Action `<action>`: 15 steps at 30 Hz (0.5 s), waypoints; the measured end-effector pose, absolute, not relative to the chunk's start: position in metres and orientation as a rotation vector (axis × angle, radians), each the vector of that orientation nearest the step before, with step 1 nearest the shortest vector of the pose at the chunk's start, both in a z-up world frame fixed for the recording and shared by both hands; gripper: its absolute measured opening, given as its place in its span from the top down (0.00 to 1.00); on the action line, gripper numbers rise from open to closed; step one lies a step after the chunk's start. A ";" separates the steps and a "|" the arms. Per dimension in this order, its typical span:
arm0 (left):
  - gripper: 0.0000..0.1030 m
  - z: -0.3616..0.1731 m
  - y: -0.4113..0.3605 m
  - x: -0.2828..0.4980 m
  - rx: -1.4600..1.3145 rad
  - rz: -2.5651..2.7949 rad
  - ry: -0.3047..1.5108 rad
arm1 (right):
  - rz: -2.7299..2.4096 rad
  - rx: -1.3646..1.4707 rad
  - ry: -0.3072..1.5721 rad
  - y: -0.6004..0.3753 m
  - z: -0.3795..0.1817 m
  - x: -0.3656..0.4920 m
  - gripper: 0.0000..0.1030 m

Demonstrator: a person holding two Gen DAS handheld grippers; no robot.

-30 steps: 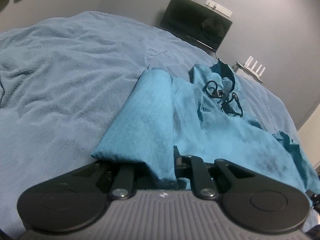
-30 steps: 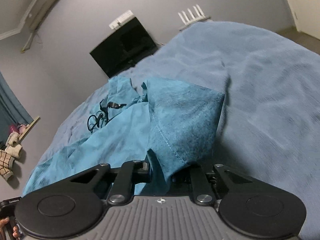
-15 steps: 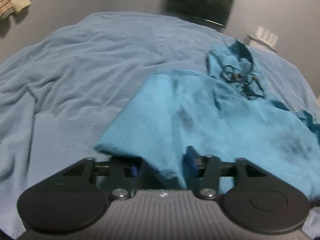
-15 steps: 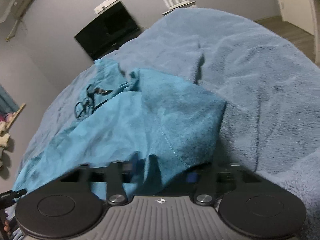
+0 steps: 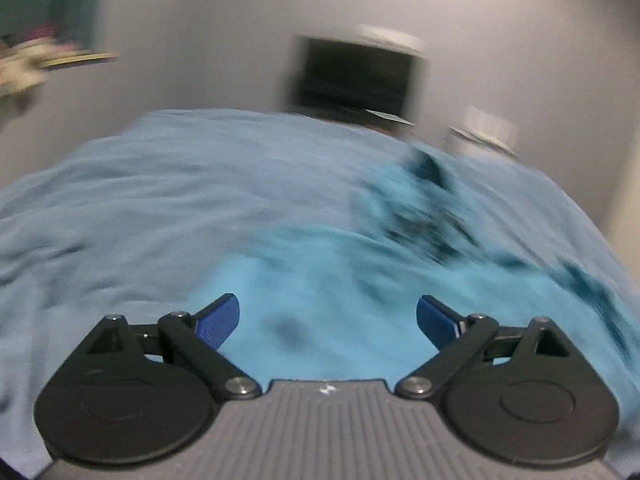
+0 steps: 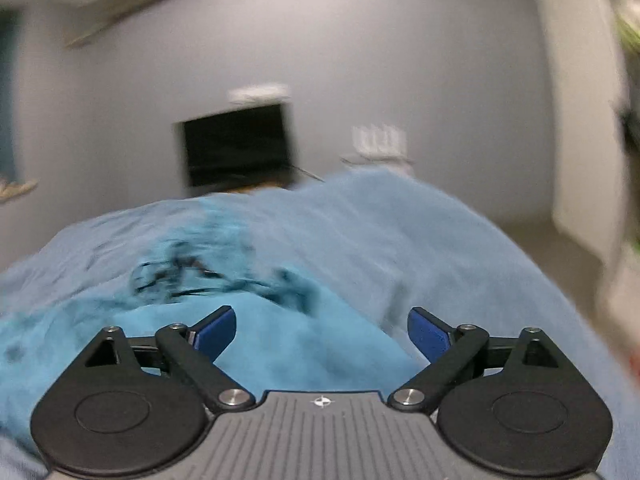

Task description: Fold large clothes

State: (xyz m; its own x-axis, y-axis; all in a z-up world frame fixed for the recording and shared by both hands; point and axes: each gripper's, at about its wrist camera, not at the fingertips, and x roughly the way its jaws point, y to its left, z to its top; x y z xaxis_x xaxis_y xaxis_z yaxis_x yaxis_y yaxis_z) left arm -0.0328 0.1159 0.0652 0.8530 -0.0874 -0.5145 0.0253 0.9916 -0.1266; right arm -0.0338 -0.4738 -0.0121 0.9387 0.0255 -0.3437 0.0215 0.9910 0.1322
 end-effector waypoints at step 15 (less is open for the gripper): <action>0.04 -0.008 0.026 -0.016 0.115 -0.325 0.919 | 0.475 -0.022 0.776 -0.382 -0.085 0.007 0.15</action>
